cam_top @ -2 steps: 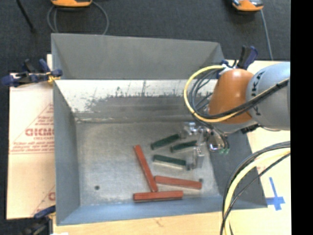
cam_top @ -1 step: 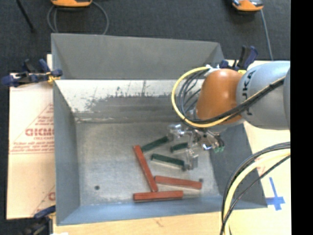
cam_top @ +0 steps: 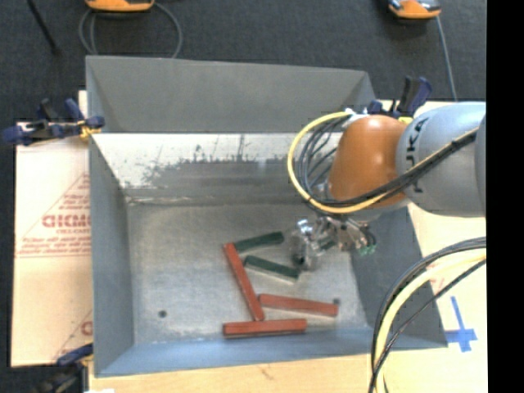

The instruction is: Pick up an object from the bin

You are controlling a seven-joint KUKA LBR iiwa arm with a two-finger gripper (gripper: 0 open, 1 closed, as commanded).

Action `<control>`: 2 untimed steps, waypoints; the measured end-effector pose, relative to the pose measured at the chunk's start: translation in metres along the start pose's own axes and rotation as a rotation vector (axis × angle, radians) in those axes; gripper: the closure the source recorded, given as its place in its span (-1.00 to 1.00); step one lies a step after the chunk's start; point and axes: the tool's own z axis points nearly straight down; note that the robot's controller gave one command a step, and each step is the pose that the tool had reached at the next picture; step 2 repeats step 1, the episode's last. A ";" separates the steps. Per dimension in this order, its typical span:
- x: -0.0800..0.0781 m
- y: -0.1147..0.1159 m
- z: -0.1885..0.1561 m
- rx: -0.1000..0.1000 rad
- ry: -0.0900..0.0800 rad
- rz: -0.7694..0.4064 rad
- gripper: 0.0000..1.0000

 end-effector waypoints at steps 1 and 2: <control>-0.044 -0.025 -0.147 0.005 -0.011 -0.237 1.00; -0.044 -0.025 -0.147 0.005 -0.011 -0.237 1.00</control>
Offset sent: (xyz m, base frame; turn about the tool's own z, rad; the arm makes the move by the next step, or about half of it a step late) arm 0.0463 -0.0072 0.1419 -0.2390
